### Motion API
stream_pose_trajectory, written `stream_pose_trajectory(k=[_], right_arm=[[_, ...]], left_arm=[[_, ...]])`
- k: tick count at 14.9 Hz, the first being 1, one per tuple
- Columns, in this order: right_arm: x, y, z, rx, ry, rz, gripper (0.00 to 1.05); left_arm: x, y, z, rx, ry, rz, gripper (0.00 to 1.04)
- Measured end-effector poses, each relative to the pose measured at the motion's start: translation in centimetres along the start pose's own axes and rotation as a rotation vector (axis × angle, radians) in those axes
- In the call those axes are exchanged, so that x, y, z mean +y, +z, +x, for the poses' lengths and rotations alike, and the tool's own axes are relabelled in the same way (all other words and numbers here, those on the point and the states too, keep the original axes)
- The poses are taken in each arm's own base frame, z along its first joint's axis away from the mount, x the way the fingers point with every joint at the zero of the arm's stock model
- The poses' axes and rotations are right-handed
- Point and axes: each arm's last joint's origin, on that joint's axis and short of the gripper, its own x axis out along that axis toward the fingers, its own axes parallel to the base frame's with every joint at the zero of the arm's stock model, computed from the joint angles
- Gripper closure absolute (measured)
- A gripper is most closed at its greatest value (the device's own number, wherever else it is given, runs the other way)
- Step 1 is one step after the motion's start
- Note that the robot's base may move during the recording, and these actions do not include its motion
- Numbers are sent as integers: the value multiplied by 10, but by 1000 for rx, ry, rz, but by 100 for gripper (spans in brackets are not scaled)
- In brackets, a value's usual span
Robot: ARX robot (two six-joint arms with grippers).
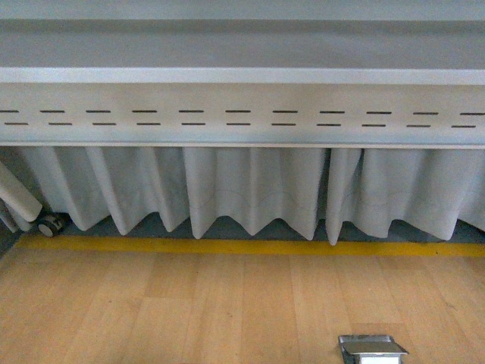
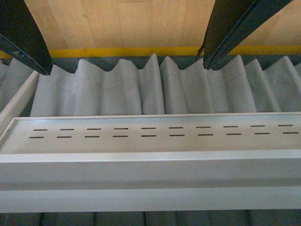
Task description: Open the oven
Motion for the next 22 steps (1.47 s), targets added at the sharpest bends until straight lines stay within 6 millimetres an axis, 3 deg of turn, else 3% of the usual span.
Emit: stream_pose_trajectory(k=[22], right_arm=[[0, 0, 0, 0, 0, 0, 6]], left_arm=[[0, 0, 0, 0, 0, 0, 7]])
